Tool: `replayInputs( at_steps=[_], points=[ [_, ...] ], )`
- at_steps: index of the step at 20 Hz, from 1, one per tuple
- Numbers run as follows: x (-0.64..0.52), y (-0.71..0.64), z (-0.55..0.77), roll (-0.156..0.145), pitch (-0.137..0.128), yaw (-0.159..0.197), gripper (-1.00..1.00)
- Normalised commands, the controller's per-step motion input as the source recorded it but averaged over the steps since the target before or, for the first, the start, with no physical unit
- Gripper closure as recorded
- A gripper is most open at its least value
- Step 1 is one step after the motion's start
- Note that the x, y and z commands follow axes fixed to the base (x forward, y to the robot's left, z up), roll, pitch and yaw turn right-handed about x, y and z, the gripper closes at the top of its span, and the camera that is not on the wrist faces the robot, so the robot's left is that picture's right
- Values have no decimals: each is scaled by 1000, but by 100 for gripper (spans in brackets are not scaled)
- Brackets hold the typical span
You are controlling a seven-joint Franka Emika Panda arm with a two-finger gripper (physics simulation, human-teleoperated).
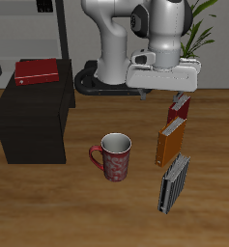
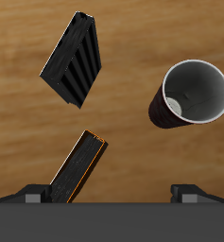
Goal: Place the right red book flat on top of the shelf and place the orange book flat on top of the shelf
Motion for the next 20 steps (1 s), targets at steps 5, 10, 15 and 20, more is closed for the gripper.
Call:
replayInputs(
  at_steps=[5, 10, 15, 20],
  points=[
    [129, 549, -350, 100, 32, -115, -100],
    [163, 72, -320, 9, 62, -50, -100],
    [99, 82, -441, 14, 55, -1, -100],
    [76, 79, -413, 20, 72, -7, -100]
  ],
)
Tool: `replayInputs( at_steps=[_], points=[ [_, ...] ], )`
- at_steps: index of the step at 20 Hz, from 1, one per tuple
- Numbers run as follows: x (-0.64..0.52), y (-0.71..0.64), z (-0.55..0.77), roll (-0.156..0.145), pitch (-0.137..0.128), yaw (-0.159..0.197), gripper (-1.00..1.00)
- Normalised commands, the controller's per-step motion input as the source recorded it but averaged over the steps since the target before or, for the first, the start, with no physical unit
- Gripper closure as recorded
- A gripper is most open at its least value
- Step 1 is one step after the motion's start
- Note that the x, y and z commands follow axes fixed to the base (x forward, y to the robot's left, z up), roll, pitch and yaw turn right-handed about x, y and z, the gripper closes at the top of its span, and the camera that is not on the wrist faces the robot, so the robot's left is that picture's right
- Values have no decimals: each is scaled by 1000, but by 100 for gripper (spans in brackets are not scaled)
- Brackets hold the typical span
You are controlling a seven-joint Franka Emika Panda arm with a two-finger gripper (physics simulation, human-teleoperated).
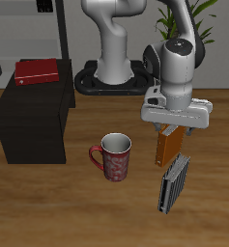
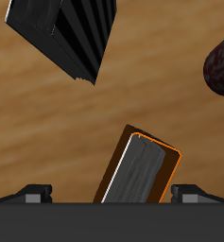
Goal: Place the right red book flat on top of the shelf and place the orange book flat on top of the shelf
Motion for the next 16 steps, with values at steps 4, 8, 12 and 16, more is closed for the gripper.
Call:
replayInputs(
  at_steps=[4, 8, 12, 16],
  points=[
    [48, -98, -232, -9, 39, -14, 100],
    [-19, -35, -34, 17, 16, -13, 100],
    [-89, -102, 197, 10, -25, 36, 100],
    [-124, -388, 541, -76, -38, 87, 100]
  ],
)
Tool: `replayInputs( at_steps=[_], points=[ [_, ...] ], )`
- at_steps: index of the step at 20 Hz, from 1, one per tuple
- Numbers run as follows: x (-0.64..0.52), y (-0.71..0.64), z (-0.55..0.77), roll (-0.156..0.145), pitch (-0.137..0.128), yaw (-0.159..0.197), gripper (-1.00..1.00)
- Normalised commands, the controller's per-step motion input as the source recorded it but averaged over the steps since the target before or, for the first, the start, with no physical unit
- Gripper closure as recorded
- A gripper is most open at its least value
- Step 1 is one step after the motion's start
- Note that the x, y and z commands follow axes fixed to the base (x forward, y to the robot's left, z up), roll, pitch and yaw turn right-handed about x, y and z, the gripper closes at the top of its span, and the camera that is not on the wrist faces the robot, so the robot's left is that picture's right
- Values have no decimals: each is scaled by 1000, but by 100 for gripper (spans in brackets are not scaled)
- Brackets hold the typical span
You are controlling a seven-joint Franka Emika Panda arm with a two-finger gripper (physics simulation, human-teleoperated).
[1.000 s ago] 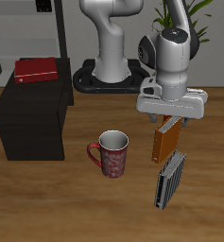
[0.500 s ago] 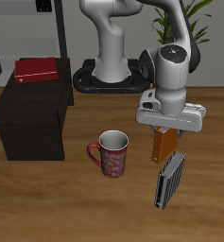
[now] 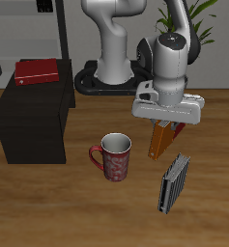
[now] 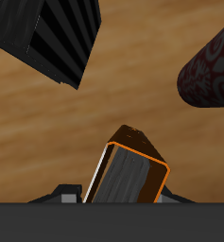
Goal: Place the right red book flat on top of the shelf and place the orange book flat on top of the shelf
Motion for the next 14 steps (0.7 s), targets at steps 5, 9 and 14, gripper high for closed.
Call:
replayInputs(
  at_steps=[5, 9, 14],
  points=[
    [-142, -417, 554, -66, -39, 123, 100],
    [-295, -915, 901, -178, -15, 220, 100],
    [-278, -634, 480, -112, 9, 131, 100]
  ],
)
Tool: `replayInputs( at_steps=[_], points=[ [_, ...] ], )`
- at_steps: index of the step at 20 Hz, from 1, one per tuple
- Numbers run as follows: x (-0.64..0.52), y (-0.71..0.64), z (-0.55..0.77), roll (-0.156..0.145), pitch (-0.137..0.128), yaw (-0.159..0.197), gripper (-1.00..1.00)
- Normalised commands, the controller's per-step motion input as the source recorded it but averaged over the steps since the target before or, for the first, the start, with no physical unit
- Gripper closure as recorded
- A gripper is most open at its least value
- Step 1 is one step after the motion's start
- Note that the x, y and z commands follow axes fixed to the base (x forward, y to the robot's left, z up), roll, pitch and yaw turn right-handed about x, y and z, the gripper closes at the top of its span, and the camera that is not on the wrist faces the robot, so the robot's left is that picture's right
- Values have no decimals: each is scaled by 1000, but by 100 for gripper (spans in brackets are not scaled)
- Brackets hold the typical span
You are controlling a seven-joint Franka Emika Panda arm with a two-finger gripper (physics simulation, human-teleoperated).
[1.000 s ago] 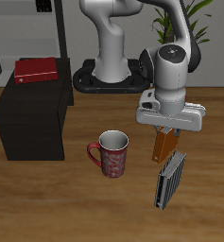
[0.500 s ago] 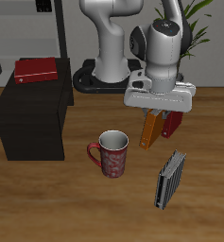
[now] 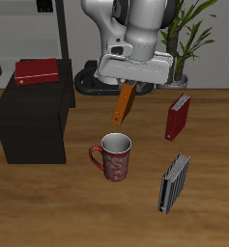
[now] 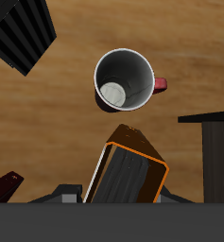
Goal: Place the right red book flat on top of the shelf and place the orange book flat on top of the shelf
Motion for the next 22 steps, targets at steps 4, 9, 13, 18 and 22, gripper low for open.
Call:
replayInputs(
  at_steps=[4, 9, 13, 18, 22],
  points=[
    [-230, -628, 576, -118, -39, 111, 100],
    [-38, -613, 617, -119, -55, 93, 100],
    [-11, -616, 577, -136, -65, 59, 100],
    [33, -589, 392, -105, -38, 53, 100],
    [116, -521, 300, -71, -19, 42, 100]
  ],
)
